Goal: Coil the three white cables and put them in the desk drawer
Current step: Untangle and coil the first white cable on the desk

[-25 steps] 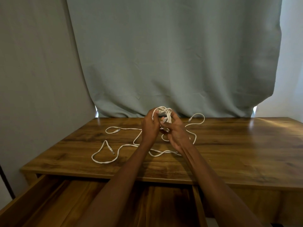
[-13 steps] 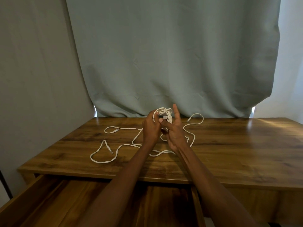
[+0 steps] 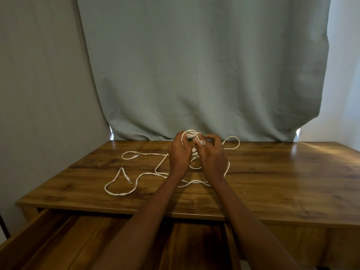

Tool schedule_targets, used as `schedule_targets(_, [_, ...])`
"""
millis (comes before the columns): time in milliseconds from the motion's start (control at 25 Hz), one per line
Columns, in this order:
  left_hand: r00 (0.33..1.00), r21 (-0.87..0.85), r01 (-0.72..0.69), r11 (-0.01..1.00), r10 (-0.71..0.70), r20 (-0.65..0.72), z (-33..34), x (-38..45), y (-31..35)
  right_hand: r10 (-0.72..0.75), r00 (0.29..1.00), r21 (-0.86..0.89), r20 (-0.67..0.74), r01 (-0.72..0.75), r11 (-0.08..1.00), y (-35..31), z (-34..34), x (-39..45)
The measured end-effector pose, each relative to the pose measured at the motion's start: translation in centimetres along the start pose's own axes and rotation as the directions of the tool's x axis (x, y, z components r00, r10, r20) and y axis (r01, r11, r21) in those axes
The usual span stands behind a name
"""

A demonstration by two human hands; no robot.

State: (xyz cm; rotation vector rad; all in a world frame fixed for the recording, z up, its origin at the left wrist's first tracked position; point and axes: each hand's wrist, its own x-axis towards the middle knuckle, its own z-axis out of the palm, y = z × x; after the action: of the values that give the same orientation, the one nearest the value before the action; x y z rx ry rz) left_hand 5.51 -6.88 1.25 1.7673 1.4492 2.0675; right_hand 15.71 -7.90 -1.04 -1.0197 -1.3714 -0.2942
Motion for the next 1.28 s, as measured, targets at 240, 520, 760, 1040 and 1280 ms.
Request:
schedule_targets(240, [1.000,0.083,0.018,0.996,-0.019,0.020,0.4,-0.2,0.0,-0.312,0.950,-0.148,-0.009,0.307,0.940,0.8,-0.5,-0.2])
schedule_targets(520, [0.995,0.070,-0.097,0.993,0.099,-0.028,0.1,-0.7,-0.5,0.430,0.880,0.588,0.202,-0.460,0.665,-1.1,-1.3,0.6])
schedule_targets(760, [0.993,-0.239,-0.068,0.969,0.088,0.077,-0.7,-0.2,-1.0,0.550,0.529,0.721,0.647,-0.659,-0.214,-1.7,-2.5,2.1])
schedule_targets(1040, [0.988,-0.419,0.060,0.906,0.006,0.155,-0.6,-0.6,-1.1,0.572,0.479,0.687,0.666,-0.693,-0.220,-1.3,-1.6,1.4])
schedule_targets(1280, [0.995,-0.431,0.068,0.900,-0.028,0.099,-0.2,-1.0,-0.5,0.706,0.510,0.732,0.491,-0.682,-0.016,-2.4,-1.0,1.5])
